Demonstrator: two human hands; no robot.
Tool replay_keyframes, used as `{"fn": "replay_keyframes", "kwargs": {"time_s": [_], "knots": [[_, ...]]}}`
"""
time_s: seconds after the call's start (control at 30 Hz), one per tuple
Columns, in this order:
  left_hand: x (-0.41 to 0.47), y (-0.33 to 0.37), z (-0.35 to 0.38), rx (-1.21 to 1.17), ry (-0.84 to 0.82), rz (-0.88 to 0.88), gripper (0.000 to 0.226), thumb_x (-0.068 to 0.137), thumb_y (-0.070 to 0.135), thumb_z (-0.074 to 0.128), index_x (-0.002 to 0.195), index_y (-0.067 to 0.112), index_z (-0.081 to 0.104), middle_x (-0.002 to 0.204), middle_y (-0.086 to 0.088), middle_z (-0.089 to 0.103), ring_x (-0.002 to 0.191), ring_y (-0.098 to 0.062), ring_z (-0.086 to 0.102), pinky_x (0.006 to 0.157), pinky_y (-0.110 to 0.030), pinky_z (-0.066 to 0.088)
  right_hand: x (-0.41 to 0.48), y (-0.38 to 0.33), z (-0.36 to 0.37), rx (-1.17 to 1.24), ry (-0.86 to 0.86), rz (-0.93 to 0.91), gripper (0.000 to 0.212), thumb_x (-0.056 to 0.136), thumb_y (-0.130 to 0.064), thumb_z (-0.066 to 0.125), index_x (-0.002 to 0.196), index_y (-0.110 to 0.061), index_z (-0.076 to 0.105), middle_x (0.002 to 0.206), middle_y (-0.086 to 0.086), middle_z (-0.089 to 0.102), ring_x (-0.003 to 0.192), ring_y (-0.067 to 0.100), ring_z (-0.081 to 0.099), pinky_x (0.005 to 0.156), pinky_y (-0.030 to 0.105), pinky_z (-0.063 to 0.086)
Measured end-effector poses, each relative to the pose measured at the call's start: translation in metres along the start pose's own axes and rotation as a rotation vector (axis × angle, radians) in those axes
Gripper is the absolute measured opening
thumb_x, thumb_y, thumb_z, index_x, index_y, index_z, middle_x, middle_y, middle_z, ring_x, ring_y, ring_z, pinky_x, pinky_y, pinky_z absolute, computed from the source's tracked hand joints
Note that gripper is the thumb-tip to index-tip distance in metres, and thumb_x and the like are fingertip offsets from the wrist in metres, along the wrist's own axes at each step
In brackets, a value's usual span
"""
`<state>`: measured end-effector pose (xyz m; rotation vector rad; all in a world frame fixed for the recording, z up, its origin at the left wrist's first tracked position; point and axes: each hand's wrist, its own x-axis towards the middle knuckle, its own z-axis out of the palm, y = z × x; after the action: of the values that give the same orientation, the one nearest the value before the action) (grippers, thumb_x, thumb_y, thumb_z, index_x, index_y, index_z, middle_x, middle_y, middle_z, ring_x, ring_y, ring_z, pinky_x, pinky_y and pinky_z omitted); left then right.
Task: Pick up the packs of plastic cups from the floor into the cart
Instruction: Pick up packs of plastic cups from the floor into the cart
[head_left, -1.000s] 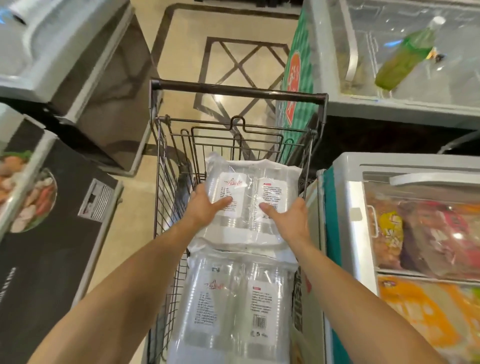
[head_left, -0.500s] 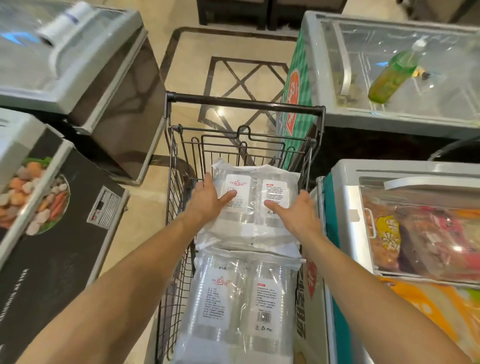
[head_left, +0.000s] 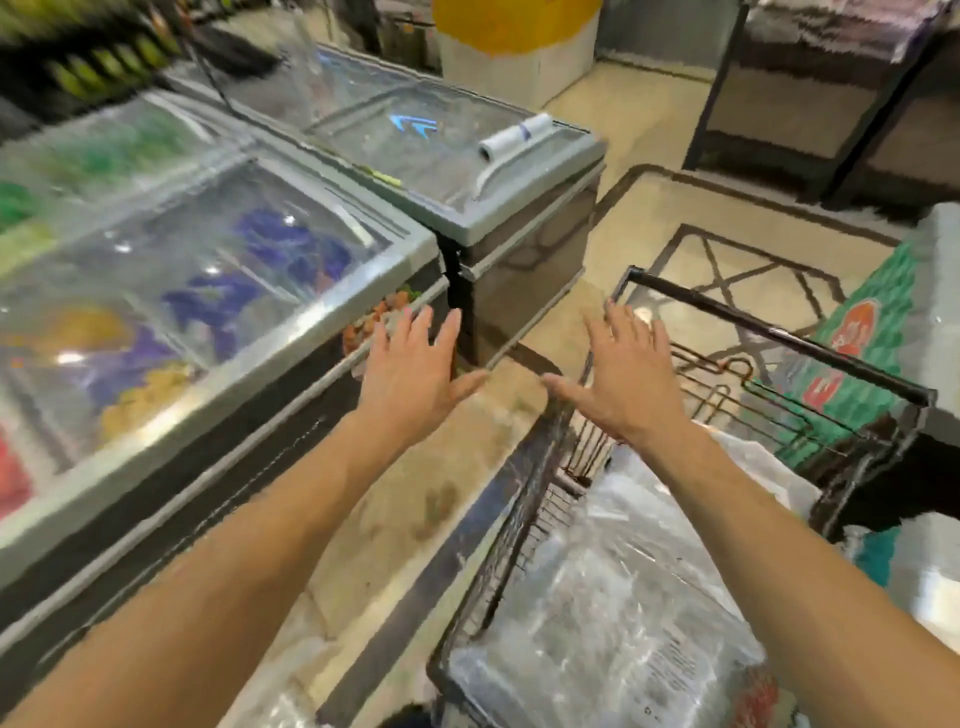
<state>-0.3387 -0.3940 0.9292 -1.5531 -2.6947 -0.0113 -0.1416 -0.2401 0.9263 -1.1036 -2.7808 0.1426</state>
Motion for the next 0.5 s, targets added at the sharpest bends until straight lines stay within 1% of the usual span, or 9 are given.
{"fn": "replay_keyframes", "kwargs": {"time_s": [0.07, 0.1, 0.2, 0.3, 0.43, 0.5], "knots": [[-0.035, -0.059, -0.018, 0.008, 0.008, -0.104, 0.089, 0.102, 0.075, 0.038, 0.171, 0.024, 0.018, 0.175, -0.015, 0.026, 0.163, -0.038, 0.019, 0.131, -0.061, 0.016, 0.013, -0.055, 0.005, 0.037, 0.022, -0.107, 0.113, 0.086, -0.094, 0.027, 0.166, -0.015, 0.034, 0.172, 0.019, 0.033, 0.159, 0.037, 0.029, 0.129, 0.063, 0.020], [-0.054, -0.086, -0.025, 0.022, 0.021, -0.154, 0.088, 0.101, 0.075, 0.038, 0.171, 0.023, 0.020, 0.174, -0.016, 0.027, 0.162, -0.039, 0.020, 0.130, -0.062, 0.018, 0.017, -0.084, 0.008, 0.057, 0.016, -0.156, 0.114, 0.084, -0.093, 0.026, 0.166, -0.015, 0.034, 0.172, 0.020, 0.032, 0.159, 0.038, 0.030, 0.129, 0.063, 0.020], [-0.113, -0.158, -0.035, 0.049, 0.043, -0.309, 0.090, 0.101, 0.076, 0.038, 0.170, 0.021, 0.023, 0.173, -0.018, 0.029, 0.161, -0.042, 0.023, 0.129, -0.062, 0.020, 0.017, -0.173, 0.016, 0.082, 0.006, -0.318, 0.110, 0.086, -0.090, 0.030, 0.165, -0.014, 0.034, 0.171, 0.019, 0.033, 0.160, 0.036, 0.028, 0.129, 0.062, 0.017], [-0.179, -0.220, -0.032, 0.059, 0.051, -0.405, 0.091, 0.097, 0.077, 0.035, 0.167, 0.018, 0.030, 0.168, -0.021, 0.037, 0.155, -0.045, 0.032, 0.125, -0.062, 0.027, 0.003, -0.253, 0.034, 0.069, -0.025, -0.468, 0.106, 0.089, -0.088, 0.034, 0.163, -0.012, 0.037, 0.169, 0.019, 0.035, 0.160, 0.035, 0.029, 0.130, 0.062, 0.018], [-0.268, -0.296, -0.009, 0.016, 0.017, -0.507, 0.091, 0.098, 0.075, 0.037, 0.165, 0.013, 0.035, 0.162, -0.024, 0.044, 0.149, -0.046, 0.040, 0.121, -0.061, 0.035, -0.031, -0.345, 0.071, 0.085, -0.070, -0.554, 0.104, 0.093, -0.086, 0.040, 0.164, -0.010, 0.036, 0.168, 0.021, 0.038, 0.158, 0.036, 0.032, 0.130, 0.060, 0.020], [-0.311, -0.333, 0.013, 0.012, -0.035, -0.549, 0.095, 0.098, 0.078, 0.029, 0.164, 0.010, 0.037, 0.157, -0.024, 0.050, 0.145, -0.047, 0.045, 0.118, -0.060, 0.038, -0.051, -0.388, 0.094, 0.088, -0.100, -0.587, 0.103, 0.094, -0.083, 0.044, 0.164, -0.008, 0.036, 0.166, 0.021, 0.040, 0.157, 0.036, 0.034, 0.130, 0.059, 0.021]]}}
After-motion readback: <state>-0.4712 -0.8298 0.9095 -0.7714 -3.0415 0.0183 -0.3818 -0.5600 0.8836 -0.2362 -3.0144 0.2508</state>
